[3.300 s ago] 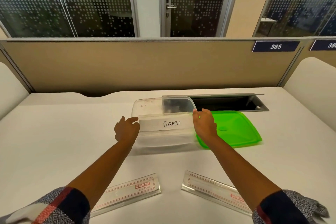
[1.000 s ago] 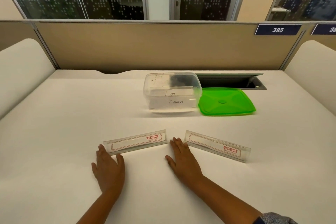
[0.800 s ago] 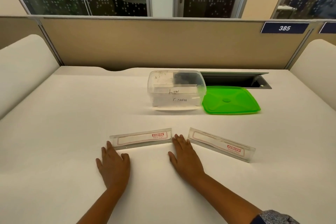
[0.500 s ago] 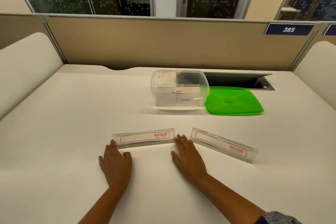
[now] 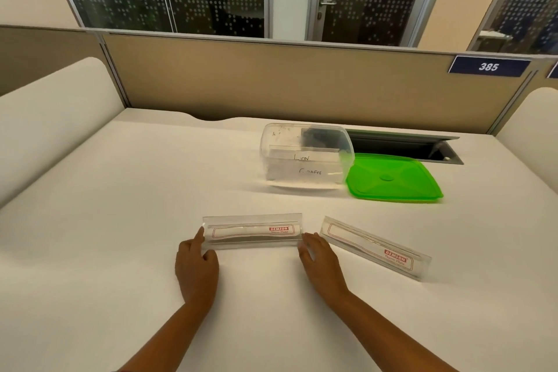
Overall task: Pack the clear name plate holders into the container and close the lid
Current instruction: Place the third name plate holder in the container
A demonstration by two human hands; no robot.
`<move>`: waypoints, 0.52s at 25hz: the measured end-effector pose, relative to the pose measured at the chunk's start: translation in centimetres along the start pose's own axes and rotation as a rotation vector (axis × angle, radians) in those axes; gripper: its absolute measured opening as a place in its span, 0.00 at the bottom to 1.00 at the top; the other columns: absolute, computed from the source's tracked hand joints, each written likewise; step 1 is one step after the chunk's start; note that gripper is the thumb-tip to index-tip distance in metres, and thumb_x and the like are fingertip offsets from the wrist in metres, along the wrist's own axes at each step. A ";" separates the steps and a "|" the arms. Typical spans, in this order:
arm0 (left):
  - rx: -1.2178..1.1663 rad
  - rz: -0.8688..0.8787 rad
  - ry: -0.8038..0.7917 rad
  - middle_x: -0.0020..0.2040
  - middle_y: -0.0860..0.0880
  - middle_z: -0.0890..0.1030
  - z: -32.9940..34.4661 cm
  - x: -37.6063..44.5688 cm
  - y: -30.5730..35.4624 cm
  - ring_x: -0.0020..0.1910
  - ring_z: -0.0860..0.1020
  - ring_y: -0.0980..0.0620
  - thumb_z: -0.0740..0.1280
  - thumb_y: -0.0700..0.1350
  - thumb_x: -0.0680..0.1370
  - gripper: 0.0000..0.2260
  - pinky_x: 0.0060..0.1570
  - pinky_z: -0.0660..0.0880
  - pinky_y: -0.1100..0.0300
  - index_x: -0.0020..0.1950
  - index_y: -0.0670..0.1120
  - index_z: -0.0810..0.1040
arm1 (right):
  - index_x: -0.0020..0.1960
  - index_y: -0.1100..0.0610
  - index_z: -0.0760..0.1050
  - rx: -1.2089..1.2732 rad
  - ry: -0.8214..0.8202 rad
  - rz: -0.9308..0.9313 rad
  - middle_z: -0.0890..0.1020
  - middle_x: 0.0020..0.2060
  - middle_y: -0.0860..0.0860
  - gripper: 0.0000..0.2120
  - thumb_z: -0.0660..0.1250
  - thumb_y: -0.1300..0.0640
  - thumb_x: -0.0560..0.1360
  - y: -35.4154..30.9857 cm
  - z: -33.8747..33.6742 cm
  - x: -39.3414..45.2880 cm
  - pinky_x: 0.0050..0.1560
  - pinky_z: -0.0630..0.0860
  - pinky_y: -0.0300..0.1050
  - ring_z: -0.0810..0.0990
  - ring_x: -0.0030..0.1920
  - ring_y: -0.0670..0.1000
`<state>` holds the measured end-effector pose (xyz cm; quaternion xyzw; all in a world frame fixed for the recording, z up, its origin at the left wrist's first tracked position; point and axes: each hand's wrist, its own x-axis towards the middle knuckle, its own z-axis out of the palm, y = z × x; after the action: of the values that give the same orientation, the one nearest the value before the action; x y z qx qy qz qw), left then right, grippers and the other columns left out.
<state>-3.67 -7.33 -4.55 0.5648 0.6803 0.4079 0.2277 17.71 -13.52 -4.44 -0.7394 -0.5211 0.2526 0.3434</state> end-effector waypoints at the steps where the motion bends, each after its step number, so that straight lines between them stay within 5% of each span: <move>1: -0.045 -0.018 -0.007 0.52 0.40 0.75 -0.1 0.0 0.2 0.52 0.74 0.42 0.59 0.30 0.73 0.22 0.50 0.68 0.55 0.67 0.42 0.71 | 0.69 0.57 0.67 0.026 0.010 0.009 0.68 0.71 0.53 0.18 0.58 0.54 0.80 -0.3 -0.3 0.0 0.72 0.55 0.40 0.61 0.73 0.49; 8: -0.238 -0.073 0.004 0.54 0.41 0.75 -0.9 1.0 3.6 0.52 0.75 0.44 0.58 0.35 0.77 0.17 0.52 0.67 0.58 0.65 0.42 0.72 | 0.62 0.57 0.75 0.065 0.091 -0.125 0.72 0.67 0.50 0.15 0.59 0.54 0.79 -2.8 -4.1 0.9 0.70 0.58 0.40 0.61 0.73 0.48; 13: -0.272 -0.045 -0.044 0.59 0.44 0.76 -0.7 2.5 7.2 0.54 0.74 0.49 0.56 0.37 0.76 0.19 0.53 0.68 0.57 0.66 0.45 0.71 | 0.60 0.60 0.76 0.157 0.158 -0.075 0.78 0.62 0.54 0.13 0.60 0.59 0.79 -4.0 -6.7 2.9 0.60 0.64 0.33 0.73 0.65 0.51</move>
<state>-0.67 -4.93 2.10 0.5219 0.6260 0.4789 0.3261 21.20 -11.51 2.89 -0.7080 -0.4981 0.2205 0.4494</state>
